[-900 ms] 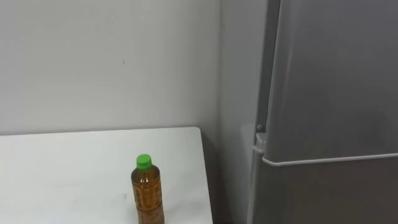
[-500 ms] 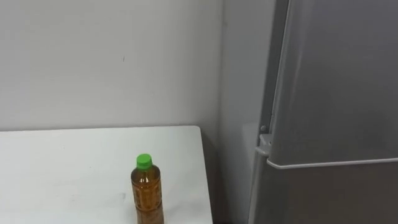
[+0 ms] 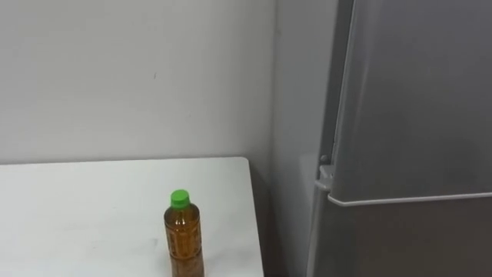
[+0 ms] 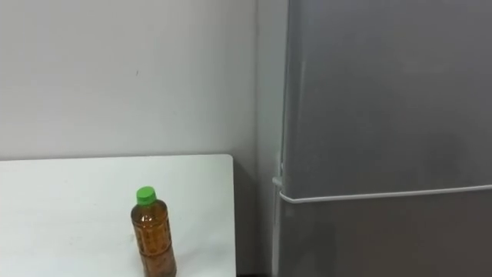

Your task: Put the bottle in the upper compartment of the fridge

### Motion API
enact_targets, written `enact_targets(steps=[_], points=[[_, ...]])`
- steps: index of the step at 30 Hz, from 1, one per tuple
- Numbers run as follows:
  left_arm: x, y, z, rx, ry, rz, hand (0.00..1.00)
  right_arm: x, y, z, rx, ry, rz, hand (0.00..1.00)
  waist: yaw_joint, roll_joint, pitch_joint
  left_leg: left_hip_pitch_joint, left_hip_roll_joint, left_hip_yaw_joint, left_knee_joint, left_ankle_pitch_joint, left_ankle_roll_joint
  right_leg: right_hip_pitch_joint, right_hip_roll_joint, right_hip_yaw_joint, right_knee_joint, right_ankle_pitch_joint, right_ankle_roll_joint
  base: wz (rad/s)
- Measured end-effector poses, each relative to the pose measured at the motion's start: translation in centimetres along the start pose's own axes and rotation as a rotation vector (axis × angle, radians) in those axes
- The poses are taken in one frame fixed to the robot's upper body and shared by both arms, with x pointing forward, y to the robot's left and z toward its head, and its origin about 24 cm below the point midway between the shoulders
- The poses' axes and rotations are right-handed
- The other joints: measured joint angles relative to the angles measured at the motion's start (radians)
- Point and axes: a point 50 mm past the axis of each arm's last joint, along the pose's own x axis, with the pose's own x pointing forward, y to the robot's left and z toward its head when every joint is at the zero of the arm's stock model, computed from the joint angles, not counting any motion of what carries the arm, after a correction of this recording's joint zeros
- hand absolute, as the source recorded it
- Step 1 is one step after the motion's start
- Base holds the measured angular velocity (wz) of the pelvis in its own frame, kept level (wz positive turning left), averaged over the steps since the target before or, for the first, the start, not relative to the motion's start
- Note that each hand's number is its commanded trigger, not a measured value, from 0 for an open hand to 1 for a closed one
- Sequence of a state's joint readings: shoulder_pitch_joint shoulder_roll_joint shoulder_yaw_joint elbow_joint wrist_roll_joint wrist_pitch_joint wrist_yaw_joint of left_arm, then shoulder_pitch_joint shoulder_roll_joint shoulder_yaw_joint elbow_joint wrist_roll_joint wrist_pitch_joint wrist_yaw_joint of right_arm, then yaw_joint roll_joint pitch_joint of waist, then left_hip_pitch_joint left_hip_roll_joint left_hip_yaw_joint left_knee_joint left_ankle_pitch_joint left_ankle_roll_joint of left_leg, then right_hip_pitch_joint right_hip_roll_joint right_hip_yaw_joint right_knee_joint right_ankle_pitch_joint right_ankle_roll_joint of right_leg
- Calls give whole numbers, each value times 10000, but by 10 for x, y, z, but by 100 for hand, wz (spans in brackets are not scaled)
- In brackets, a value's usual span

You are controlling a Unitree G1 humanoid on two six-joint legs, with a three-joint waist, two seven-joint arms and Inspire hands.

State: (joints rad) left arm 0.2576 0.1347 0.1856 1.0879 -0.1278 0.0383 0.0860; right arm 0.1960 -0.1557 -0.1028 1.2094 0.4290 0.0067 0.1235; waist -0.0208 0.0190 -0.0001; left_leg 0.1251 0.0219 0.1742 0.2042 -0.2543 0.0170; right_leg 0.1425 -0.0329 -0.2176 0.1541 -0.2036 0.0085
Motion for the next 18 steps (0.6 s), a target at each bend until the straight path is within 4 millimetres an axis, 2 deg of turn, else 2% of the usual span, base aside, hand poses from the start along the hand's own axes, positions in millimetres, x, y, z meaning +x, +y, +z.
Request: enact_targets(steps=[1, 3, 4, 7, 8, 11, 15, 16, 18], points=[[0, 5, 9, -459, -383, 201, 0, 0, -1, 1, 1, -48, -63, 0, 3, 66, -21, 4, -3, -45, 0, 0, 0, 2, 1, -41, 12, 1, -1, 10], [-1, 11, 27, -1323, -1161, 626, 0, 0, -3, 2, 59, -107, -180, 0, 57, 97, -3, 17, -10, -107, -5, 2, -1, 2, 16, -102, 58, 0, -1, 8], [-3, 14, 38, -1848, -1587, 845, 0, -1, -6, 4, 34, -168, -286, 0, 78, 117, 35, 25, -16, -107, -13, 2, 0, 4, 16, -109, 91, -5, 0, 0], [-6, 22, 56, -2762, -2431, 1239, 0, -1, -9, 6, -147, -237, -379, 0, 52, 256, 32, 73, -57, -148, -52, 3, 1, 72, -16, -180, 146, -66, 16, 3], [-9, 24, 69, -3041, -2929, 1339, 0, -1, -9, 6, -220, -236, -365, 0, 43, 280, 29, 64, -116, -196, -34, 3, 1, 80, -17, -185, 145, -71, 16, 9], [-18, 30, 95, -3575, -4221, 1698, 0, -2, -12, 10, -315, -418, -459, 0, 122, 300, 24, 63, -115, -232, -38, 3, 1, 86, -12, -183, 145, -73, 12, 4], [-29, 34, 117, -4111, -5296, 2051, 0, -3, -15, 10, -588, -593, -577, 0, 234, 318, 20, 55, -126, -233, -47, 4, 3, 75, -11, -160, 148, -73, 13, 0], [-35, 36, 126, -4307, -5713, 2151, 0, -3, -14, 9, -597, -576, -604, 0, 251, 373, -30, 58, -129, -248, -56, 4, 3, 86, -11, -162, 142, -74, 14, 0], [-45, 41, 140, -4635, -6412, 2405, 0, -4, -15, 6, -666, -495, -665, 0, 321, 314, -21, 65, -130, -254, -69, 4, 3, 85, -9, -158, 140, -75, 16, 2]])
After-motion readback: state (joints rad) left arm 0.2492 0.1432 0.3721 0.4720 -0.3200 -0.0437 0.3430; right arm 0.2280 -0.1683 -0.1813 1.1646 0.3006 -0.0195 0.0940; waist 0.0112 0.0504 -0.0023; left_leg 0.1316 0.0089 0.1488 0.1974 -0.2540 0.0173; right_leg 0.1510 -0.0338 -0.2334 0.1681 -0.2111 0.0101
